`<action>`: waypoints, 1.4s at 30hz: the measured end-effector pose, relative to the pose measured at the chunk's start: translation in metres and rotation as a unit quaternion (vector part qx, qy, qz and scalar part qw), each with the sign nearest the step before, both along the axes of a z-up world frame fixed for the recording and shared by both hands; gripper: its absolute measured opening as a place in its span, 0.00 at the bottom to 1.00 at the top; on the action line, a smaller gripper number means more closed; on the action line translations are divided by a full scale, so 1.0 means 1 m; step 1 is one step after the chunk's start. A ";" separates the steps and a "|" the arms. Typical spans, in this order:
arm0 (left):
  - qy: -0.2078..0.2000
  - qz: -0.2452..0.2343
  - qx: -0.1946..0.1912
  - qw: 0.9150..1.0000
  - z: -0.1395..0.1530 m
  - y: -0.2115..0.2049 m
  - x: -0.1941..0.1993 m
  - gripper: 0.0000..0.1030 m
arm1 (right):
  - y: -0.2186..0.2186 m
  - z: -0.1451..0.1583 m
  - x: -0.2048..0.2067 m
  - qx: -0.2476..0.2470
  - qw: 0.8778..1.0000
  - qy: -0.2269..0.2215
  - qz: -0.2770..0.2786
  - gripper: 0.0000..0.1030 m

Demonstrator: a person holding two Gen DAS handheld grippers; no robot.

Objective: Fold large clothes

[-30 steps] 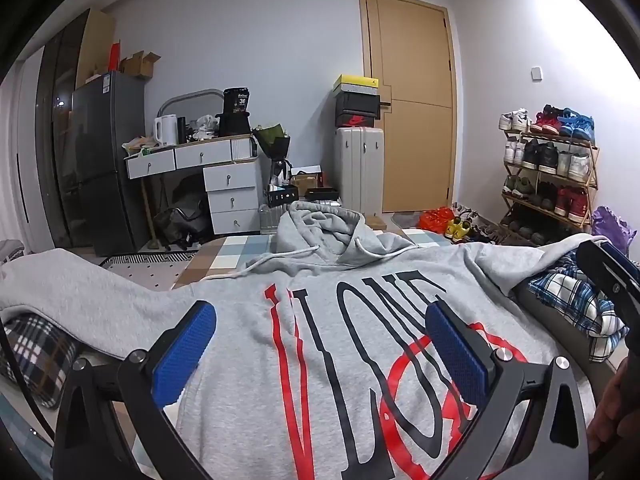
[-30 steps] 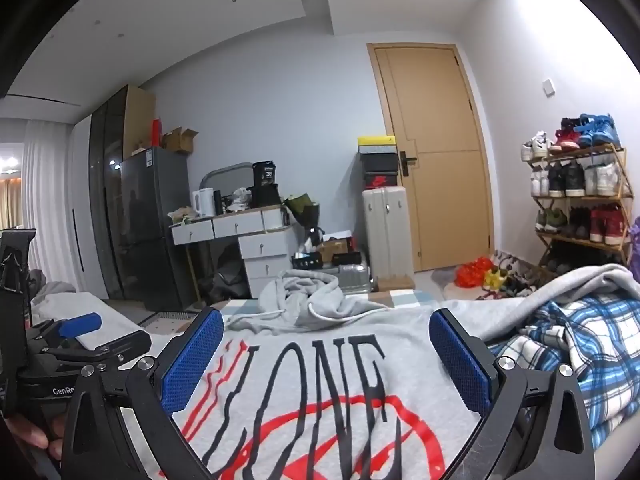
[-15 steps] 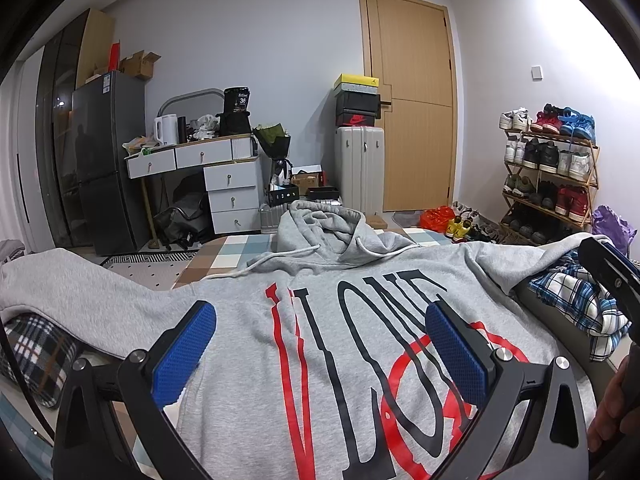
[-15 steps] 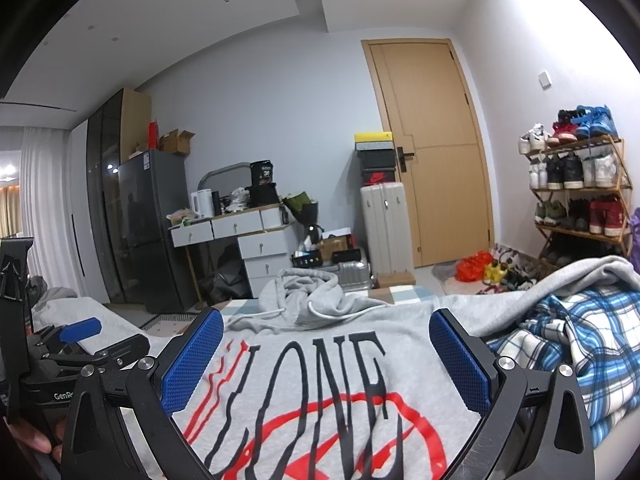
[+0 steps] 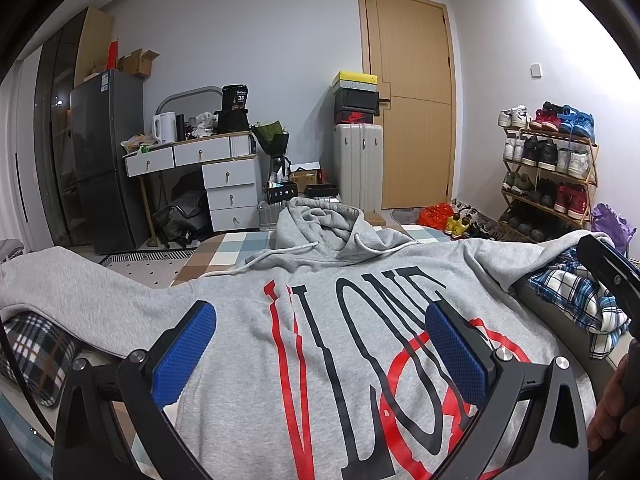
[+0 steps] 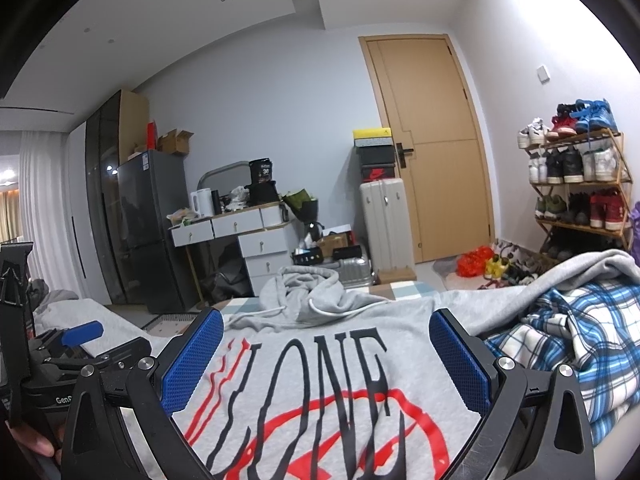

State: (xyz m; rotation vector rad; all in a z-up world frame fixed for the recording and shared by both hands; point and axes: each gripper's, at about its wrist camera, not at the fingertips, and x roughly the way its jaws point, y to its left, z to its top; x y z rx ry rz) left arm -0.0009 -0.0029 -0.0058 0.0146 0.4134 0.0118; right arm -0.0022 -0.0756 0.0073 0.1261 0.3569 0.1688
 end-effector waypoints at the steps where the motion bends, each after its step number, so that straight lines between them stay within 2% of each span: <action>1: 0.000 0.000 0.000 1.000 0.000 0.000 0.000 0.99 | 0.000 0.000 0.000 0.000 1.000 0.000 0.000 1.00; 42: 0.005 0.001 -0.001 1.000 0.001 0.005 0.000 0.99 | -0.003 -0.001 -0.002 0.006 1.000 0.001 -0.005 1.00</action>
